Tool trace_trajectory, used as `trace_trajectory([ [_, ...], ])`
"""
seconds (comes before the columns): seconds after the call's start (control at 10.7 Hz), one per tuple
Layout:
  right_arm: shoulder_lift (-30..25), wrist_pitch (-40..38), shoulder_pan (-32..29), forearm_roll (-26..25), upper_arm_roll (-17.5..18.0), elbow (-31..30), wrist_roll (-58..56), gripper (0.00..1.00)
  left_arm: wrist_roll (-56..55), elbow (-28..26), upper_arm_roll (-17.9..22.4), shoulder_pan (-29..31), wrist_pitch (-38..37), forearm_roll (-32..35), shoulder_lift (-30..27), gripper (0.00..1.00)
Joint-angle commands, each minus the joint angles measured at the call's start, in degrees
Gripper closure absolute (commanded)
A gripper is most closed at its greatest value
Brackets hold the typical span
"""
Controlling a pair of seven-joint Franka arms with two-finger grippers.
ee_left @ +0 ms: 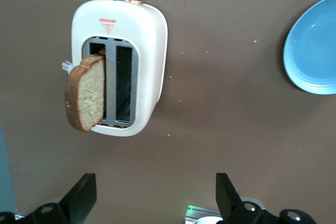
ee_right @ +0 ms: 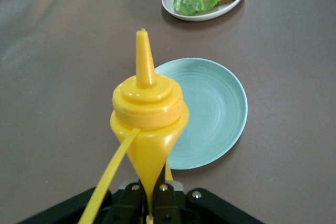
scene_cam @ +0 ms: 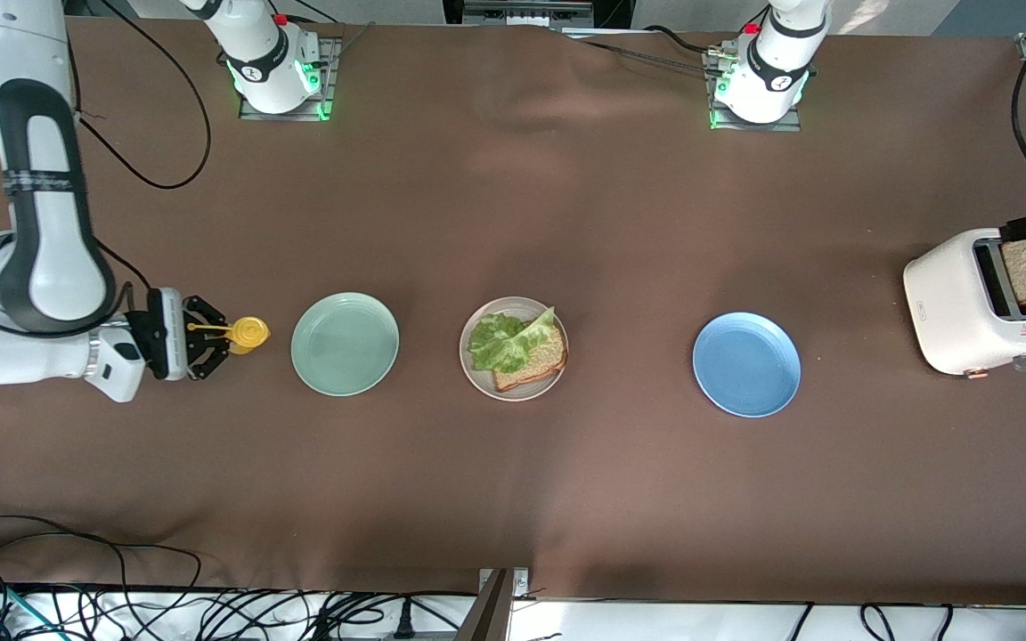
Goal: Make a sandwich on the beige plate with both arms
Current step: 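Set the mustard upright on the table while the left gripper grasps the toast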
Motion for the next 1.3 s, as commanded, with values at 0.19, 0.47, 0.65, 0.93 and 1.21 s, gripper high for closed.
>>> trace_trajectory([
  [0.19, 6.5, -4.4, -6.8, 9.4, 1.4, 0.1, -18.2, 1.0, 14.8, 0.8, -0.7, 10.7, 8.4, 1.9, 5.8, 0.0],
  [0.47, 9.9, -4.8, -7.5, 13.9, 1.3, 0.0, -24.2, 1.0, 18.0, 0.8, -0.7, 12.6, 12.4, 1.7, 10.2, 0.0],
  [0.65, 10.1, -5.4, -7.7, 14.0, 1.3, 0.0, -24.9, 1.0, 18.0, 0.7, -0.9, 12.6, 12.4, 0.9, 11.3, 0.0],
  [0.93, 10.5, -5.6, -8.3, 13.9, 1.2, -0.2, -25.3, 0.96, 18.1, 0.8, -1.0, 12.4, 13.4, 1.0, 13.0, 0.1],
  [1.21, 10.4, -4.7, -8.4, 13.7, 1.1, -1.3, -26.4, 0.0, 18.2, 0.7, -1.1, 12.2, 13.5, 1.1, 13.7, 0.15],
])
